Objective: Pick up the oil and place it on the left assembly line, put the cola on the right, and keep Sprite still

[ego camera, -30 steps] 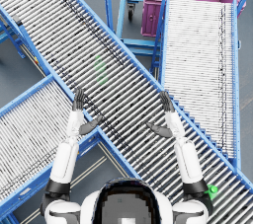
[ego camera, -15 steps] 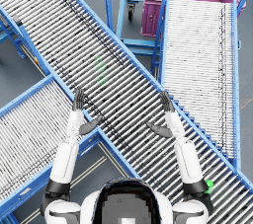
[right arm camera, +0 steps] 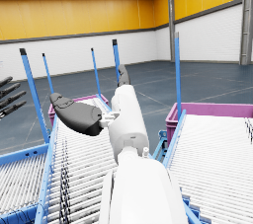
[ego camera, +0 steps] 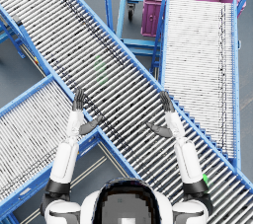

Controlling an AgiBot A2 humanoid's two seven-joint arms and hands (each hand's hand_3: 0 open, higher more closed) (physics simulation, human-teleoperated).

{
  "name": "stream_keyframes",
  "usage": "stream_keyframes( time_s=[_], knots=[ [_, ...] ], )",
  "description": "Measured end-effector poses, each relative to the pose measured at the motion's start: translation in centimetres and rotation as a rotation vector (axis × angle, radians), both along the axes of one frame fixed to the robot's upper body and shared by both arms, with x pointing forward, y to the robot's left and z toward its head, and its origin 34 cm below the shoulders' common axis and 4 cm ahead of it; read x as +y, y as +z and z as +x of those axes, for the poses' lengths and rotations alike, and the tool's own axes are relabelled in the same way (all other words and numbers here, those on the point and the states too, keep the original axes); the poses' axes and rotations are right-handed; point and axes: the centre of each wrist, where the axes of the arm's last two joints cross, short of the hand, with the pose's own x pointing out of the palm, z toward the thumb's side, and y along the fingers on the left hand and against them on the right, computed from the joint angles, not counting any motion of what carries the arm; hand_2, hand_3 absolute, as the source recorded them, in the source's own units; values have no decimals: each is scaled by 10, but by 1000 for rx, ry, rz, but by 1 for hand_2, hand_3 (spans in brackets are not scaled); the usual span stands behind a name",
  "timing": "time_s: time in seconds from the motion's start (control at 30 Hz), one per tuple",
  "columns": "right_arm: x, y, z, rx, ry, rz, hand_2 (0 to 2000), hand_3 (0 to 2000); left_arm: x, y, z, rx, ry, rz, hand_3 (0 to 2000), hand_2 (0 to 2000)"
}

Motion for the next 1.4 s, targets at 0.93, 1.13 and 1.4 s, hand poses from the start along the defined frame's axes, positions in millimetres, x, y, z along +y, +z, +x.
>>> stream_keyframes(
  time_s=[0.93, 1.13, 1.4],
  knots=[
    [-3, 31, 5, -178, -133, 166, 0, 0, 14, 40, 11, -262, 10, -92, 0, 0],
    [-12, 39, 7, -263, -258, 50, 0, 0, 23, 50, 16, -329, 133, 33, 0, 0],
    [-23, 47, 11, -366, -453, -196, 0, 0, 36, 65, 21, -413, 339, 283, 0, 0]
  ],
)
